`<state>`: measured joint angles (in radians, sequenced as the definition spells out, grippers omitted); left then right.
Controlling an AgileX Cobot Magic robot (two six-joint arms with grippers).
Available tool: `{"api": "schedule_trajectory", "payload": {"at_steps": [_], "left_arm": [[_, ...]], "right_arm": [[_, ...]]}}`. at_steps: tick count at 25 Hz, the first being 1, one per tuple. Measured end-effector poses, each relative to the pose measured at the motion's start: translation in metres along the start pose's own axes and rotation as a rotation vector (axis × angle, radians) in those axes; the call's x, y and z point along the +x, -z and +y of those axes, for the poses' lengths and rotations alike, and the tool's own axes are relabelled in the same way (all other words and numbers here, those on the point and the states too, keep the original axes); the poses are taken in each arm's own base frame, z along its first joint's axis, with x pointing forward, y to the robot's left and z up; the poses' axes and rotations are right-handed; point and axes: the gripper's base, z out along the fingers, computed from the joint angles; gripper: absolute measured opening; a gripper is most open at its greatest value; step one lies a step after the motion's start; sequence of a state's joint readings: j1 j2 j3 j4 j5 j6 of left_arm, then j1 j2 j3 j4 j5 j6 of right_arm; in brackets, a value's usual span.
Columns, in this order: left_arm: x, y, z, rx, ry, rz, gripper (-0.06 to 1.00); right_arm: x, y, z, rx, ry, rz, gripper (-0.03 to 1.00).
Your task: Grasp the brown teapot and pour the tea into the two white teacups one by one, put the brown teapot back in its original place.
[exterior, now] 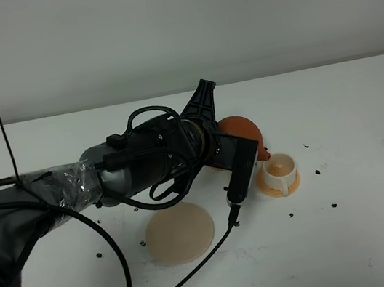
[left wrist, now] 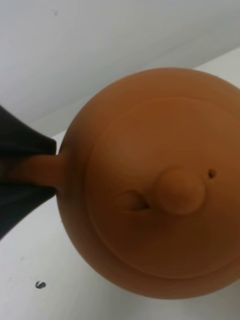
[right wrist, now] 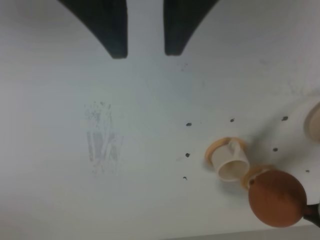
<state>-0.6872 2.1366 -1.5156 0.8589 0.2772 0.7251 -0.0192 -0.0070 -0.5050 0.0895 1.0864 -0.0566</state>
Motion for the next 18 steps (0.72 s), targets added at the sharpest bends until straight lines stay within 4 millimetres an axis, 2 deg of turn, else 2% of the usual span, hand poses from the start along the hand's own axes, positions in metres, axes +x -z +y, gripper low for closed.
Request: {"api": "schedule_trajectory", "payload": {"at_steps": [18], "left_arm": [[0.0007,-0.0047,0.009,-0.03,-0.051,0.02,0.12]], "right_arm": [[0.0,0.0,0.0,0.0,0.0,0.0,0.21]]}}
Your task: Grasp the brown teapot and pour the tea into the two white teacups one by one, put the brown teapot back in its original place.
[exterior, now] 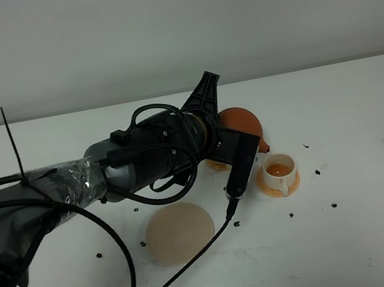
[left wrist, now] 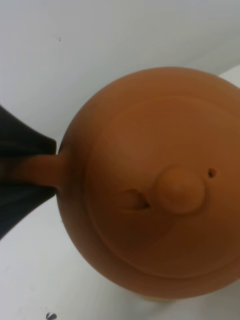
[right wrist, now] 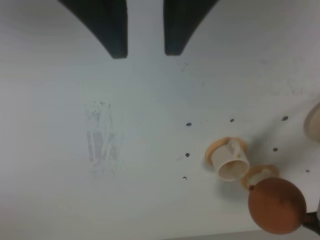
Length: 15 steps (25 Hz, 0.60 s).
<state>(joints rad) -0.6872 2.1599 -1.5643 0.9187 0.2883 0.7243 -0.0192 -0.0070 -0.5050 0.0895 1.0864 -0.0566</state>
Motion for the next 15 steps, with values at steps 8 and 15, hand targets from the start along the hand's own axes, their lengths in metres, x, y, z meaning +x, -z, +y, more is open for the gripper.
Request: {"api": "schedule_trajectory", "payload": {"at_steps": [8,15], "left_arm": [[0.0003,-0.004,-0.0016,0.0,-0.05,0.015,0.12],[-0.003,-0.0032,-0.0001,-0.013,-0.094,0.015,0.12]], "right_arm": [[0.0,0.0,0.0,0.0,0.0,0.0,0.21],[0.0,0.0,0.0,0.0,0.0,0.0,0.21]]}}
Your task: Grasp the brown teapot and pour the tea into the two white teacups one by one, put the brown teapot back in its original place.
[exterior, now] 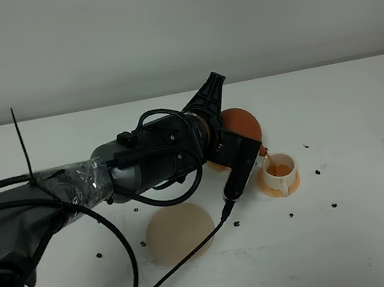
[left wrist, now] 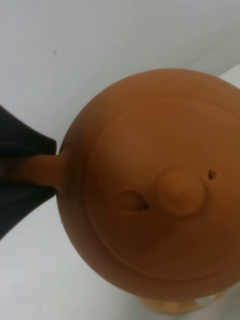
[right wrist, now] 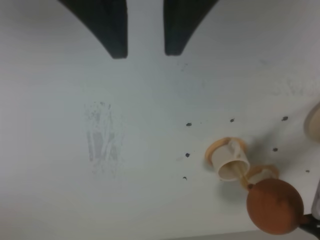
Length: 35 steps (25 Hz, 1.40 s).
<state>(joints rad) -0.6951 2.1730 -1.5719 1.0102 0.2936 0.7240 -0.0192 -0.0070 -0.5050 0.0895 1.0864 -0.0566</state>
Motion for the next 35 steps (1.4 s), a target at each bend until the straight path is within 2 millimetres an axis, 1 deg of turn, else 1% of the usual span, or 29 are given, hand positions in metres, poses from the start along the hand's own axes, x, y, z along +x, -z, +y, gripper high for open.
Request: {"api": "schedule_trajectory", "payload": {"at_steps": [6,19,24,35], "left_arm": [[0.0,0.0,0.0003,-0.004,-0.008,0.0,0.12],[-0.0006,0.0001,0.0031,-0.033,-0.082,-0.002,0.12],[-0.0062,0.0014,0.0045,-0.043,-0.107,-0.01,0.12],[-0.0055,0.0015,0.0058,-0.056,-0.163,0.0,0.12]], "right_arm": [[0.0,0.0,0.0,0.0,0.0,0.0,0.21],[0.0,0.0,0.0,0.0,0.0,0.0,0.21],[0.0,0.0,0.0,0.0,0.0,0.0,0.21],[0.0,0.0,0.0,0.0,0.0,0.0,0.21]]}}
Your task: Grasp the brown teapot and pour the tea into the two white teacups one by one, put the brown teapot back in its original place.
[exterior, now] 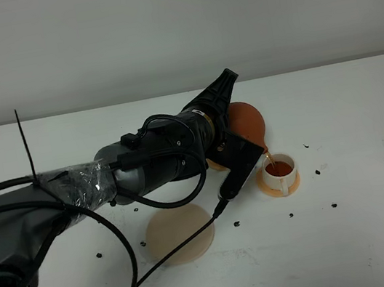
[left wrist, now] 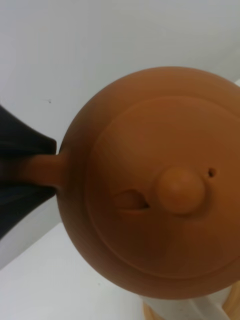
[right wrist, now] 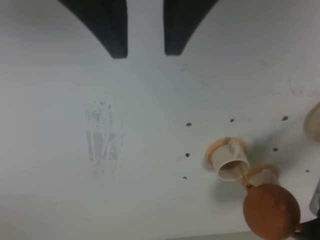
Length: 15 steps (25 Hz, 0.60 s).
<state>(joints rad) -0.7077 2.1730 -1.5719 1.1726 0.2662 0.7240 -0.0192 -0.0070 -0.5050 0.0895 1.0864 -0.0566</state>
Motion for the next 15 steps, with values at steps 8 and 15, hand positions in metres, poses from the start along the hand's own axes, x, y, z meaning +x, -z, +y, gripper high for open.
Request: {"api": "schedule_trajectory", "payload": {"at_steps": [8,15], "left_arm": [[0.0,0.0,0.0,0.0,-0.002,0.0,0.12],[0.0005,0.0,0.0009,-0.01,-0.042,0.006,0.12]], "right_arm": [[0.0,0.0,0.0,0.0,0.0,0.0,0.21],[0.0,0.0,0.0,0.0,0.0,0.0,0.21]]}}
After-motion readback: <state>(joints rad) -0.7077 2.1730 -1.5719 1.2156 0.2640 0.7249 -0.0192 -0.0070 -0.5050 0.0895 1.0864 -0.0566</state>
